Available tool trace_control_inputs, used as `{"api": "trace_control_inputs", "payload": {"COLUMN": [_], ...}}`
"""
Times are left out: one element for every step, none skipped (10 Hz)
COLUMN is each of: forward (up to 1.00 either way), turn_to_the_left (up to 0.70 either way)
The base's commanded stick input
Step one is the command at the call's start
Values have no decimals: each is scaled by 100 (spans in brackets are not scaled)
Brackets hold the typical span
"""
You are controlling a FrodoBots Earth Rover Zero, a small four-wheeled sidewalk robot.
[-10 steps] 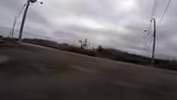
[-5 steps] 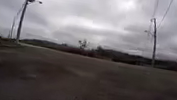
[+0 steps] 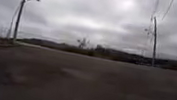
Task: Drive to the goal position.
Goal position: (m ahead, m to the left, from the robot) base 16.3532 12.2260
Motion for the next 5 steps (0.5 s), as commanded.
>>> {"api": "trace_control_inputs", "payload": {"forward": [70, 70, 70, 70, 70], "turn_to_the_left": [0, 0, 0, 0, 0]}}
